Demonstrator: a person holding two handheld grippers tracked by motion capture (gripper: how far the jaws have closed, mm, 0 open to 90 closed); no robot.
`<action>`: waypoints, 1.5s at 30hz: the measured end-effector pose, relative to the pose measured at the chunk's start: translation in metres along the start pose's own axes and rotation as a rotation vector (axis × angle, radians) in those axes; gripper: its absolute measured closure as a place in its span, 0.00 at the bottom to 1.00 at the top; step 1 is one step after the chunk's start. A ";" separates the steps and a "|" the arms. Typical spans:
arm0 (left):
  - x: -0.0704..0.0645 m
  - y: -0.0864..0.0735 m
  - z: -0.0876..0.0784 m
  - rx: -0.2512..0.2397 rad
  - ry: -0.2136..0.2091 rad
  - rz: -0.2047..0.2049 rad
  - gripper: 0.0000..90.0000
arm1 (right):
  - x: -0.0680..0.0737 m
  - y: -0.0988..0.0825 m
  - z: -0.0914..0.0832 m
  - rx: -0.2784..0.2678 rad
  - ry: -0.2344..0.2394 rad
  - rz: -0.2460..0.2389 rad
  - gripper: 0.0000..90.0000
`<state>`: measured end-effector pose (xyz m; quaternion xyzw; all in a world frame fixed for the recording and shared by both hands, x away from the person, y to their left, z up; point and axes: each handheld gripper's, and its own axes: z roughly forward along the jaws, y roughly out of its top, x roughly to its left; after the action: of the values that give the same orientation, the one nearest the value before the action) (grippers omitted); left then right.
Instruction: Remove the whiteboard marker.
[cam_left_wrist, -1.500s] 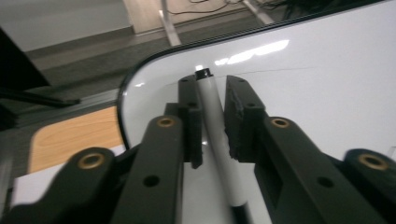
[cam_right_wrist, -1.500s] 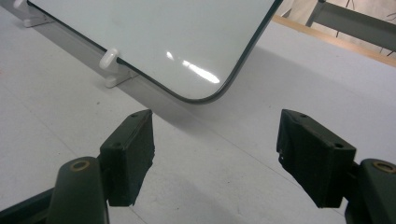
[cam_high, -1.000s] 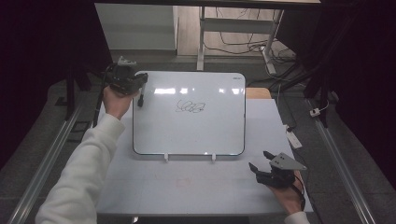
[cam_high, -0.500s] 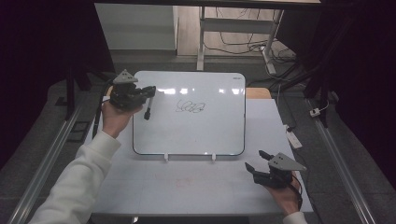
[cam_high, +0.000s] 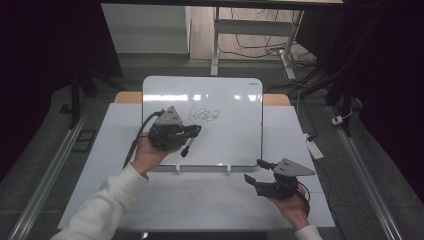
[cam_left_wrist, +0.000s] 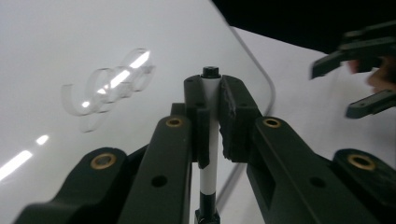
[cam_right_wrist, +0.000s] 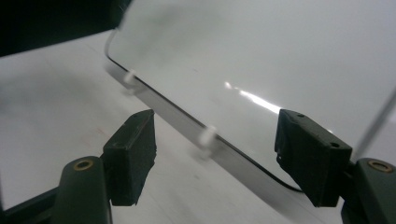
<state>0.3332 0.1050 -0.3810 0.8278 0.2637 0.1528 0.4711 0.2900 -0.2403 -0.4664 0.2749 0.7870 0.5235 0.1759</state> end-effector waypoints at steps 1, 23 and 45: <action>-0.004 0.000 0.004 0.000 -0.013 0.005 0.90 | 0.002 0.003 0.003 -0.002 0.020 0.003 0.33; -0.058 0.018 0.062 0.000 -0.163 0.079 0.90 | 0.027 0.030 0.056 0.075 0.121 0.085 0.55; -0.067 0.022 0.074 0.020 -0.165 0.114 0.90 | 0.019 0.029 0.053 0.115 0.110 0.184 0.80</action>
<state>0.3221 0.0049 -0.4007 0.8559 0.1779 0.1079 0.4734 0.3121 -0.1808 -0.4606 0.3265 0.7957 0.5056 0.0675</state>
